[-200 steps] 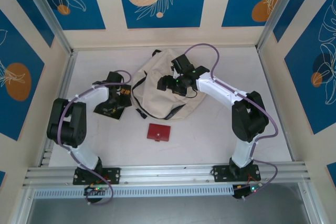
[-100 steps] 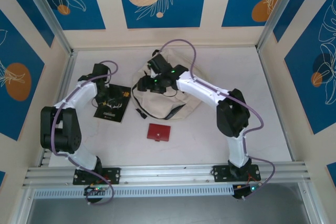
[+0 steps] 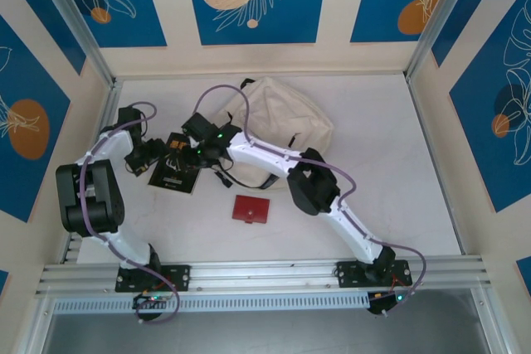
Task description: Pack the student bag
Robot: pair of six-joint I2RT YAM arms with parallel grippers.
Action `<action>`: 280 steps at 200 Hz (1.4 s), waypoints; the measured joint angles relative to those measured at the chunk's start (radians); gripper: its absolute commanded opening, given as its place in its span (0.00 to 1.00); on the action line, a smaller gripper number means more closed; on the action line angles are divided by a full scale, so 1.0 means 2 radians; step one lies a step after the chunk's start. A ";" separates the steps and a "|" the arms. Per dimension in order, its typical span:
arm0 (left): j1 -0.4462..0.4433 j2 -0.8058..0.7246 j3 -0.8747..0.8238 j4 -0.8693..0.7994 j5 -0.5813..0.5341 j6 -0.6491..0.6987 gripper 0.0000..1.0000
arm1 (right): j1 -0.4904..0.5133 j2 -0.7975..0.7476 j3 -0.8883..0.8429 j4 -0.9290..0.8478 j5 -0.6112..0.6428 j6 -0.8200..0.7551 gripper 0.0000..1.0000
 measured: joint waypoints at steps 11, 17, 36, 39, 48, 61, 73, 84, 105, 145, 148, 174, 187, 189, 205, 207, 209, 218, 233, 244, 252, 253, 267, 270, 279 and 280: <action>0.002 0.000 0.000 0.001 0.000 0.000 0.76 | 0.004 0.022 0.017 -0.005 0.008 -0.010 0.39; 0.003 0.000 0.000 0.002 0.000 0.000 0.76 | 0.006 0.032 0.022 -0.007 0.012 -0.015 0.39; 0.010 0.005 0.000 0.006 0.000 0.000 0.78 | 0.007 0.046 0.030 -0.008 0.017 -0.029 0.40; 0.011 0.006 0.000 0.006 0.000 0.000 0.79 | 0.007 0.046 0.033 -0.008 0.019 -0.031 0.40; 0.013 0.012 0.000 0.008 0.000 0.000 0.80 | 0.008 0.046 0.039 -0.007 0.023 -0.037 0.41; 0.014 0.024 0.000 0.010 0.001 0.001 0.80 | 0.008 0.047 0.042 -0.008 0.026 -0.045 0.41; 0.014 0.035 0.000 0.010 0.004 0.001 0.81 | 0.008 0.051 0.042 -0.013 0.027 -0.053 0.42; 0.014 0.045 0.000 0.011 0.009 0.001 0.81 | 0.008 0.054 0.042 -0.014 0.027 -0.062 0.42; 0.014 0.050 -0.001 0.015 0.021 0.001 0.81 | 0.008 0.053 0.040 -0.015 0.029 -0.079 0.42; 0.015 0.030 -0.031 0.039 0.051 -0.002 0.75 | 0.005 0.019 -0.016 -0.007 0.037 -0.097 0.42; 0.015 0.028 -0.035 0.041 0.052 -0.002 0.74 | 0.004 0.017 -0.020 -0.009 0.038 -0.097 0.42; 0.011 -0.004 -0.073 0.056 0.071 -0.007 0.70 | -0.004 0.007 -0.041 -0.026 0.041 -0.096 0.43; 0.005 -0.024 -0.097 0.056 0.076 -0.011 0.68 | -0.008 0.004 -0.046 -0.029 0.039 -0.090 0.45; 0.004 -0.029 -0.100 0.055 0.078 -0.013 0.68 | -0.009 0.004 -0.047 -0.030 0.039 -0.089 0.45; -0.005 -0.057 -0.124 0.045 0.089 -0.019 0.65 | -0.012 -0.001 -0.049 -0.039 0.038 -0.071 0.47; -0.006 -0.060 -0.126 0.044 0.090 -0.019 0.64 | -0.012 -0.002 -0.049 -0.040 0.038 -0.070 0.47; -0.008 -0.064 -0.129 0.042 0.091 -0.019 0.64 | -0.012 -0.002 -0.050 -0.041 0.038 -0.068 0.47; -0.014 -0.081 -0.140 0.035 0.097 -0.023 0.61 | -0.014 -0.002 -0.050 -0.046 0.037 -0.053 0.48; -0.023 -0.106 -0.154 0.028 0.106 -0.030 0.61 | -0.017 -0.002 -0.052 -0.051 0.030 -0.031 0.48; -0.028 -0.119 -0.162 0.026 0.112 -0.031 0.61 | -0.019 -0.002 -0.053 -0.052 0.025 -0.017 0.48; -0.031 -0.124 -0.167 0.026 0.116 -0.032 0.61 | -0.020 -0.003 -0.053 -0.053 0.024 -0.008 0.48; -0.031 -0.124 -0.167 0.026 0.116 -0.031 0.62 | -0.021 -0.003 -0.053 -0.053 0.024 -0.007 0.48; -0.034 -0.124 -0.171 0.026 0.117 -0.032 0.63 | -0.021 -0.003 -0.053 -0.056 0.023 0.003 0.48; -0.034 -0.124 -0.172 0.026 0.117 -0.031 0.64 | -0.021 -0.003 -0.053 -0.057 0.023 0.005 0.48; -0.034 -0.124 -0.172 0.027 0.117 -0.031 0.66 | -0.021 -0.003 -0.053 -0.058 0.023 0.009 0.48; -0.034 -0.124 -0.172 0.027 0.117 -0.032 0.66 | -0.021 -0.003 -0.053 -0.058 0.023 0.010 0.48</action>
